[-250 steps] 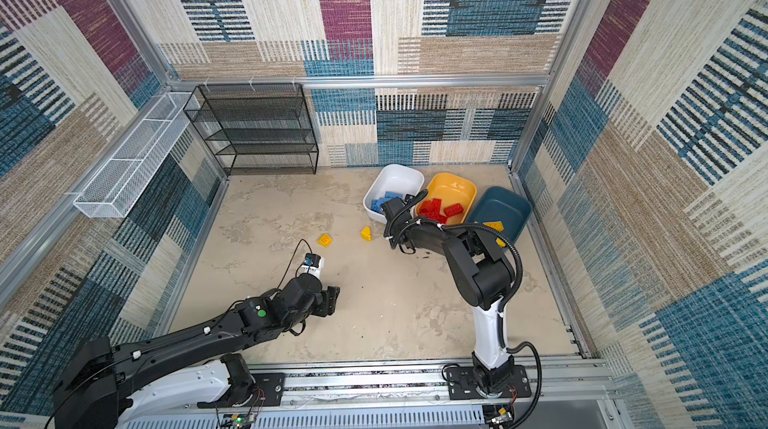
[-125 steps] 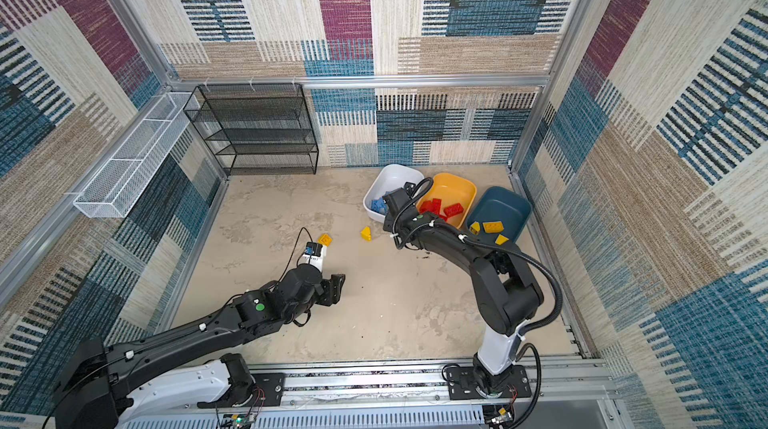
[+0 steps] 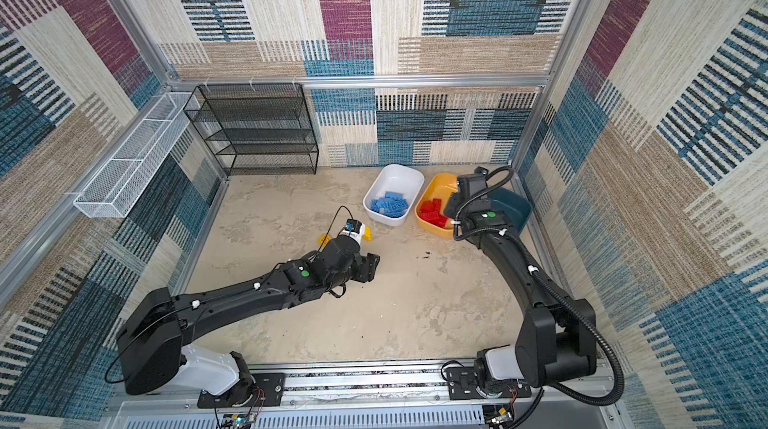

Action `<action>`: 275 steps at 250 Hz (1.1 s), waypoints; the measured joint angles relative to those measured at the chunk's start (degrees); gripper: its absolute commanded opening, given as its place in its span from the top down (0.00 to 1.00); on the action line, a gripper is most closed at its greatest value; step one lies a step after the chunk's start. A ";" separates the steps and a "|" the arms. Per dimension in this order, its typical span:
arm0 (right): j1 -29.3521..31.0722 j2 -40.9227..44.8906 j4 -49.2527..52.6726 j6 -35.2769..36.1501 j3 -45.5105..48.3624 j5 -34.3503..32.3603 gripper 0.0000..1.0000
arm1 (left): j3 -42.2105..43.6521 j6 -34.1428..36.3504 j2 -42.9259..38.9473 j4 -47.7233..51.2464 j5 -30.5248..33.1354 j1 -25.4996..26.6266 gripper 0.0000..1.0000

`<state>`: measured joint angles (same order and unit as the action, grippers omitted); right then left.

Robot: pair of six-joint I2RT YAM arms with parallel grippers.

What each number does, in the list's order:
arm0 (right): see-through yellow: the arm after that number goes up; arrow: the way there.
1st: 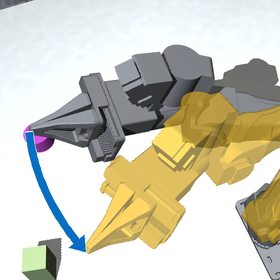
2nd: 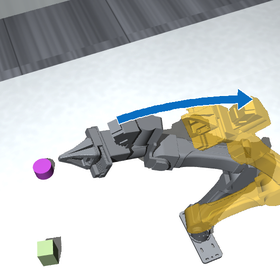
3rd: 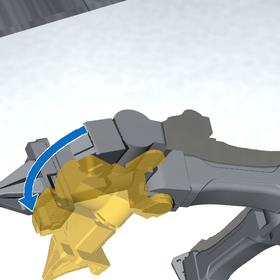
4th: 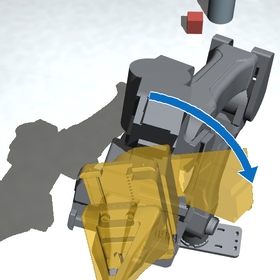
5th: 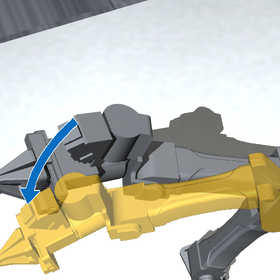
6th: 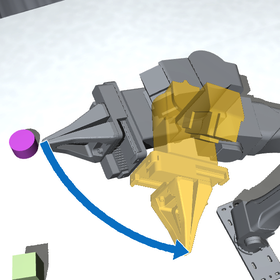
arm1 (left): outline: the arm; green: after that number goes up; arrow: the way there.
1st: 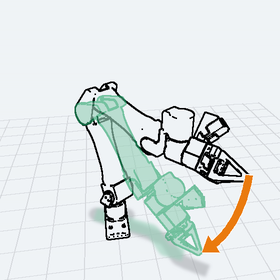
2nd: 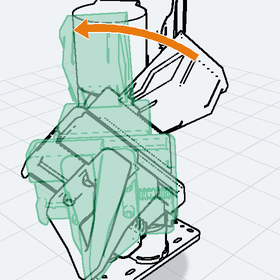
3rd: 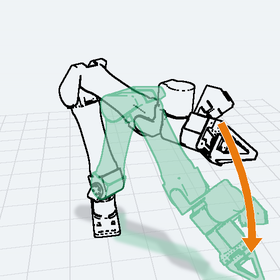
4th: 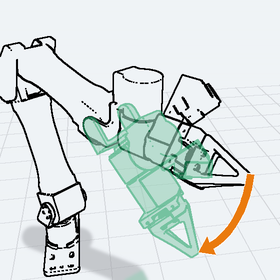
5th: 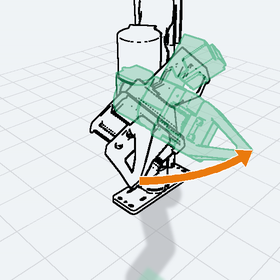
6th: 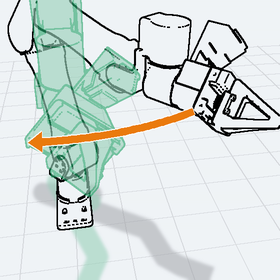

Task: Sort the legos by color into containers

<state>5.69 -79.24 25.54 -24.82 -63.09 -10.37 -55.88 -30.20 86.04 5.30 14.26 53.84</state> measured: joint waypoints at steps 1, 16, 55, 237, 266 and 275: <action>-0.26 0.00 -0.02 0.04 0.13 0.04 0.68 | -0.09 0.00 0.15 0.00 -0.07 0.04 0.30; -4.39 -0.04 -0.48 0.85 2.49 1.86 0.68 | -1.51 0.00 2.47 -0.07 -1.60 0.37 0.30; -12.72 -1.77 -3.48 0.92 6.97 4.70 0.69 | -2.78 -0.07 6.73 -1.18 -2.89 0.92 0.30; -9.33 -1.18 -9.33 4.24 7.28 8.83 0.28 | 4.57 -0.96 -4.02 -0.13 -1.46 0.90 0.30; 0.79 -2.12 -9.18 4.98 5.64 8.04 0.25 | 9.35 -1.16 -10.80 0.79 0.98 0.44 0.29; 3.87 -2.95 -9.18 4.98 4.92 8.11 0.25 | 10.60 -1.16 -12.90 1.49 1.73 0.20 0.29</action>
<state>9.56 -82.19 16.36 -19.84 -58.17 -2.26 -45.28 -31.35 73.14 6.79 15.99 54.04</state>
